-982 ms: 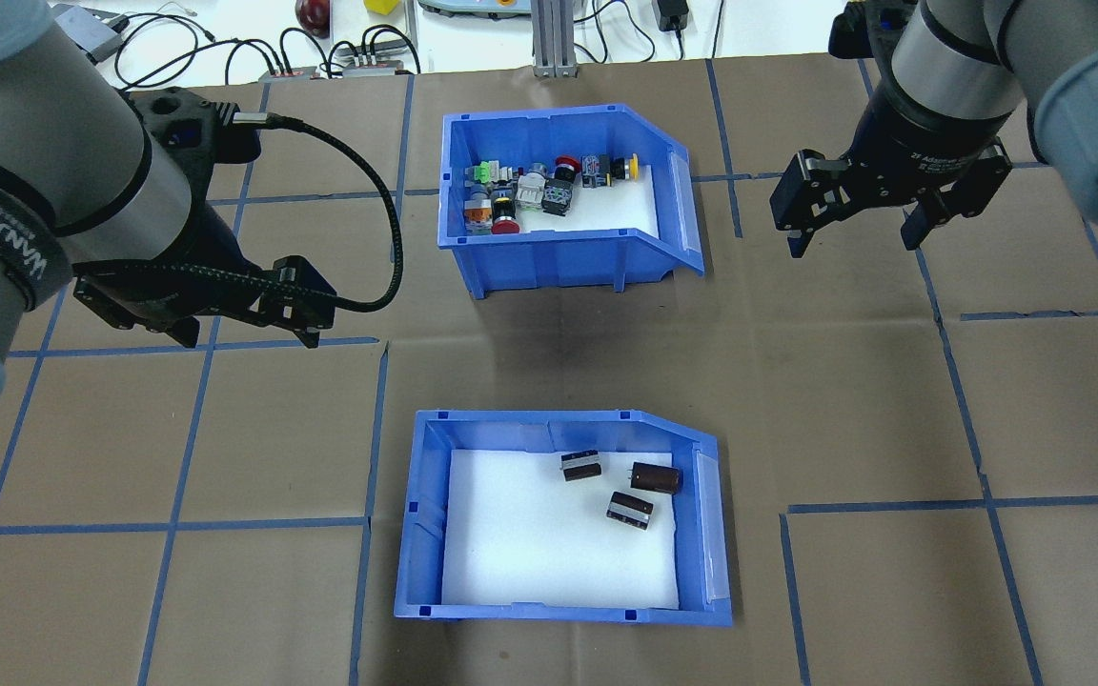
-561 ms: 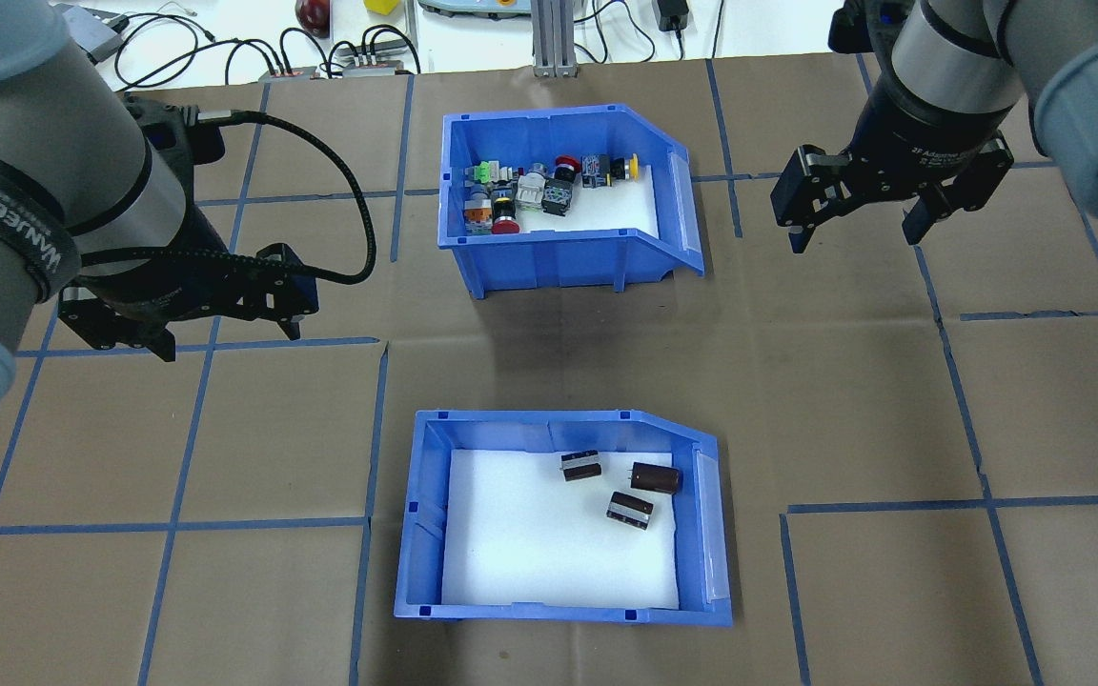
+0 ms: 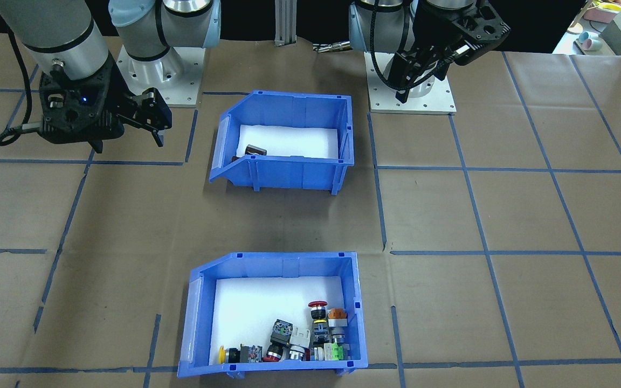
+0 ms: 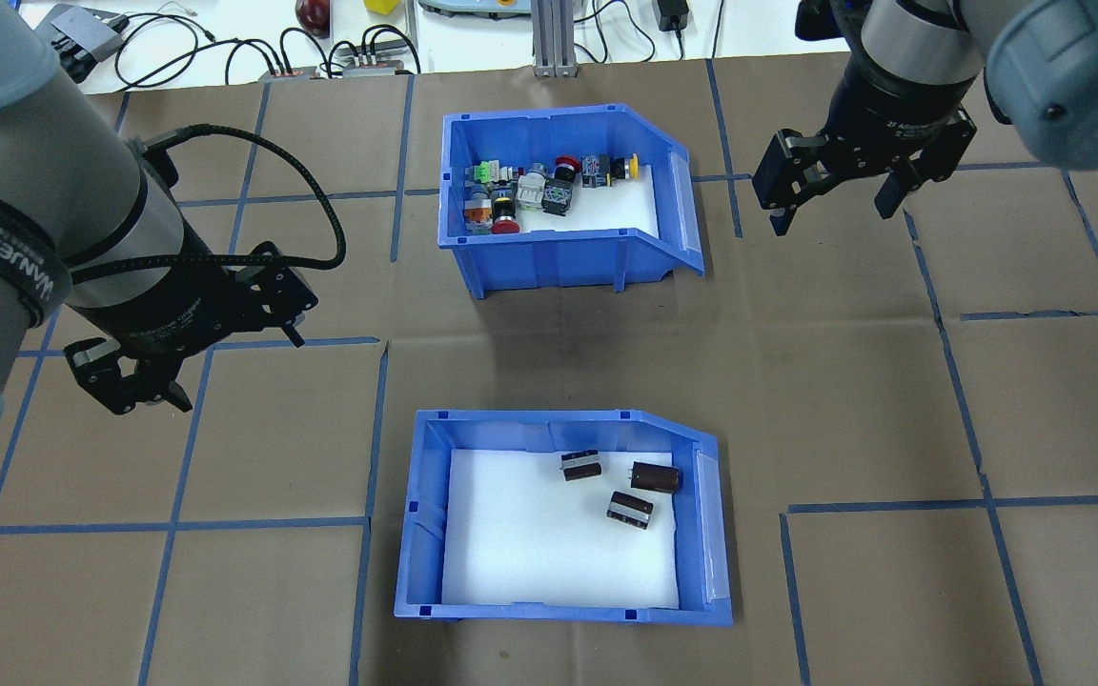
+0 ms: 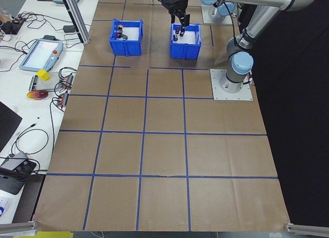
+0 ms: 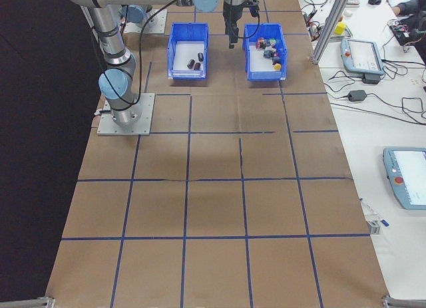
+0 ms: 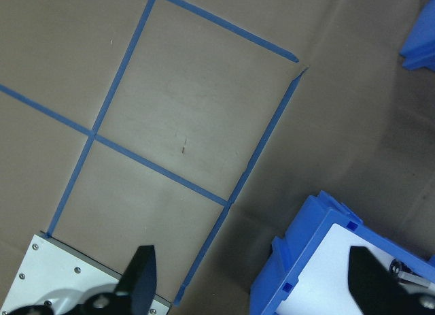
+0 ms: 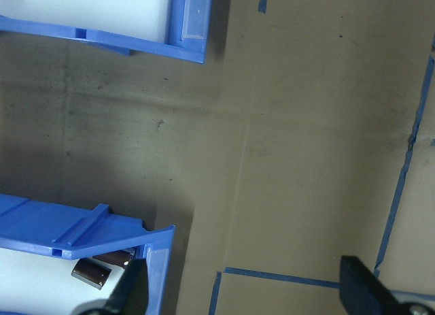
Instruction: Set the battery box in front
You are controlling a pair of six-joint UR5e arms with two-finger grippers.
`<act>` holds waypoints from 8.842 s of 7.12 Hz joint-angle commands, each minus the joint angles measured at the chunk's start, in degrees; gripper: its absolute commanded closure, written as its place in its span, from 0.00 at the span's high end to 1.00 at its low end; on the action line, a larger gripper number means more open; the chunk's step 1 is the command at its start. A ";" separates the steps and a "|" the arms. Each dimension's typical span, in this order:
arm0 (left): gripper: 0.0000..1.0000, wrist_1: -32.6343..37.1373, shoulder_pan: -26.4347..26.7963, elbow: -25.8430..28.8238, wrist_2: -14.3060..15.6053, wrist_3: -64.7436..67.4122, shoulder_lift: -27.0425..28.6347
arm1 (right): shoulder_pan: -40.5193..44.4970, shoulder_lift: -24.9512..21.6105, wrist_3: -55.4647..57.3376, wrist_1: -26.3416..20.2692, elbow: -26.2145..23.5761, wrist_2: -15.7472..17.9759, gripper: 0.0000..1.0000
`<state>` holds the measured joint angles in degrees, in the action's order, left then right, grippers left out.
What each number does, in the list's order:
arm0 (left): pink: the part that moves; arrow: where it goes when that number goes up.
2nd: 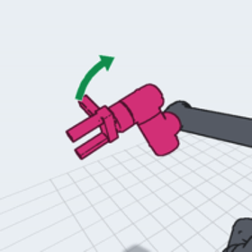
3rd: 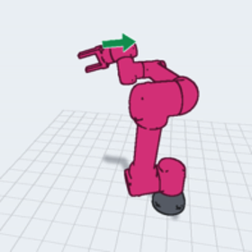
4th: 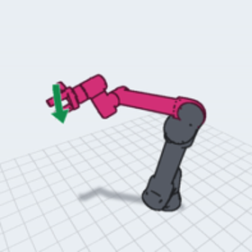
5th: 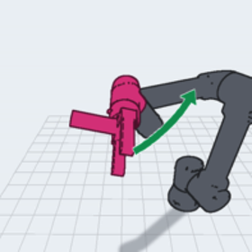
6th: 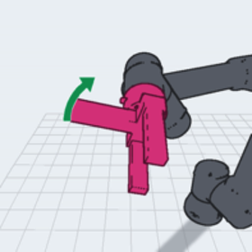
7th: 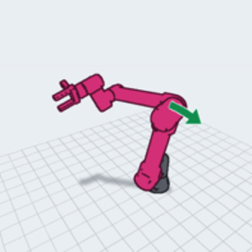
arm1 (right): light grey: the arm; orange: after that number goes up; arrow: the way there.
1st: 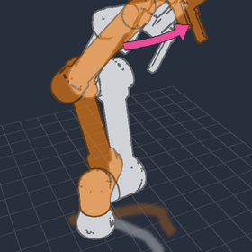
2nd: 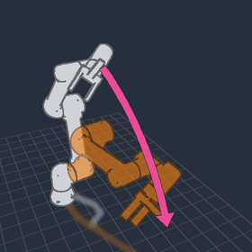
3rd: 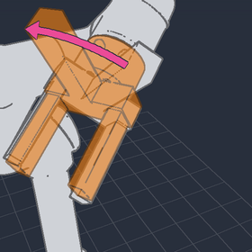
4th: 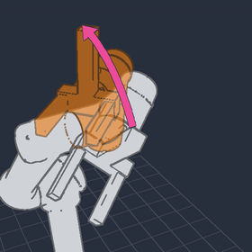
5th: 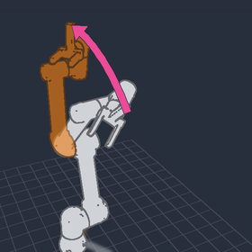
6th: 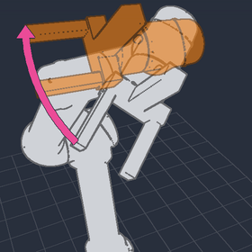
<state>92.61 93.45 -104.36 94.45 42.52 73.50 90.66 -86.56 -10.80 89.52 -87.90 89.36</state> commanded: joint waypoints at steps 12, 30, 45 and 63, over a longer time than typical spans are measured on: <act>0.99 -25.09 23.15 -28.88 -13.15 76.01 -2.42 | 24.19 28.80 -57.14 9.61 19.08 0.90 1.00; 0.00 -29.88 26.30 -26.16 -11.75 74.83 -0.97 | 17.47 27.34 -58.97 16.48 15.76 11.53 0.05; 0.00 -34.15 5.68 14.95 -28.71 52.57 42.67 | -18.06 -5.37 -97.92 17.79 -21.70 6.61 0.06; 0.98 -12.65 3.67 14.36 -3.53 16.72 23.84 | 3.07 -18.12 -75.99 18.85 -39.01 4.50 0.08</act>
<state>76.00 97.76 -89.93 86.15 70.72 101.79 88.28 -104.61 -91.93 108.28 -126.75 93.59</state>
